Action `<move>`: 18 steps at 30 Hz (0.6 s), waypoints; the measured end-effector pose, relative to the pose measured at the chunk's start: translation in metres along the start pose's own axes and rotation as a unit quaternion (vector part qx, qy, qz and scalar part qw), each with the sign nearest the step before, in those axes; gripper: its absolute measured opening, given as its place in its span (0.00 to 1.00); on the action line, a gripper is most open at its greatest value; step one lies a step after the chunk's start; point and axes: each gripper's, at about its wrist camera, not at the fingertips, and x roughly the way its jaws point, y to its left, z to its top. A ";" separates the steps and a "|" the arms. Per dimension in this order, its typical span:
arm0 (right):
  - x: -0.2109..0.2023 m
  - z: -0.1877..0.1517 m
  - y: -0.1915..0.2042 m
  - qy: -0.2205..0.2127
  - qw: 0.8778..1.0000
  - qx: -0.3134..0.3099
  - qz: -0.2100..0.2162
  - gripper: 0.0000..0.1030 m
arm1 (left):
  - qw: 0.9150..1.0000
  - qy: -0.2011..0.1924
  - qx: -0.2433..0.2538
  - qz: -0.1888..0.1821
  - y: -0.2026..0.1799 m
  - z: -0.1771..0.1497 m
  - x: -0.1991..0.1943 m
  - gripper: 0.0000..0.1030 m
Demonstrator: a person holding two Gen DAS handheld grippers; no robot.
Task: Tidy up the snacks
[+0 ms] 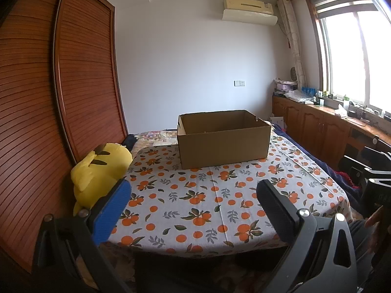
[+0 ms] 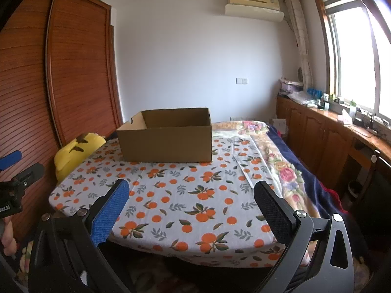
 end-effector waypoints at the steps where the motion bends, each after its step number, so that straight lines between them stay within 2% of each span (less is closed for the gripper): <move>1: 0.000 0.000 0.000 -0.001 1.000 0.000 0.000 1.00 | 1.000 0.000 0.000 0.001 0.000 0.000 -0.001 1.00; 18: -0.003 0.003 0.006 -0.013 1.000 -0.006 -0.011 1.00 | 1.000 -0.007 0.003 0.002 0.001 0.001 -0.002 1.00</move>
